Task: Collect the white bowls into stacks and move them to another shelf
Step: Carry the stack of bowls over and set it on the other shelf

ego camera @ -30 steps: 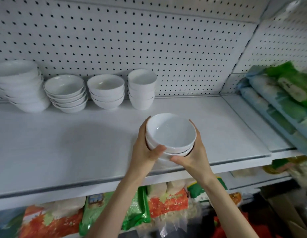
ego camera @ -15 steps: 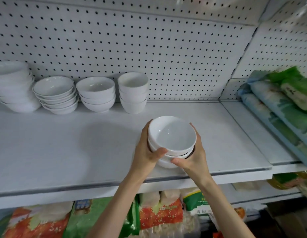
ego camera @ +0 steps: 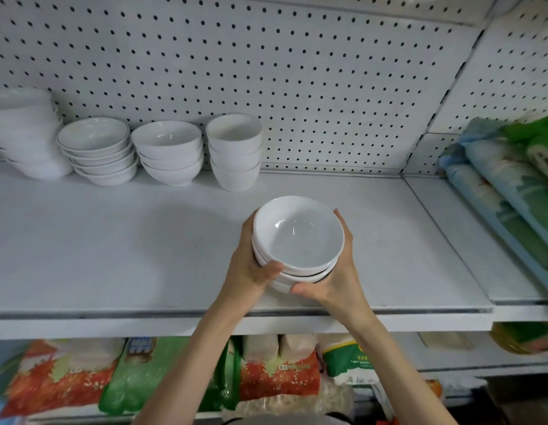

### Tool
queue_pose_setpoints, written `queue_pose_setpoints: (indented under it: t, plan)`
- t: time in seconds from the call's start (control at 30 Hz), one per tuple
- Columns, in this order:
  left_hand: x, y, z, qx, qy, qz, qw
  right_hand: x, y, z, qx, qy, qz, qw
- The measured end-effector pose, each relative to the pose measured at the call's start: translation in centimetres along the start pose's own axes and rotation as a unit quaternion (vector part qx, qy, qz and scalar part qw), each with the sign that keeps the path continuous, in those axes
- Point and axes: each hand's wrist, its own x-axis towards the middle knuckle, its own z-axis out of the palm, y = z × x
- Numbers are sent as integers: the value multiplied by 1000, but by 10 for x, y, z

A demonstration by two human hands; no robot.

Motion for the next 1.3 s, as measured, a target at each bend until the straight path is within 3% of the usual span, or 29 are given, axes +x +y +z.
queue_pose_setpoints:
  t: [1.03, 1.3]
  plan:
    - [-4, 10, 3, -2, -16, 21, 1000, -4, -5, 1, 34, -15, 0, 999]
    - [-1, 7, 5, -5, -21, 19, 1000, -2, 3, -1, -15, 14, -19, 1000]
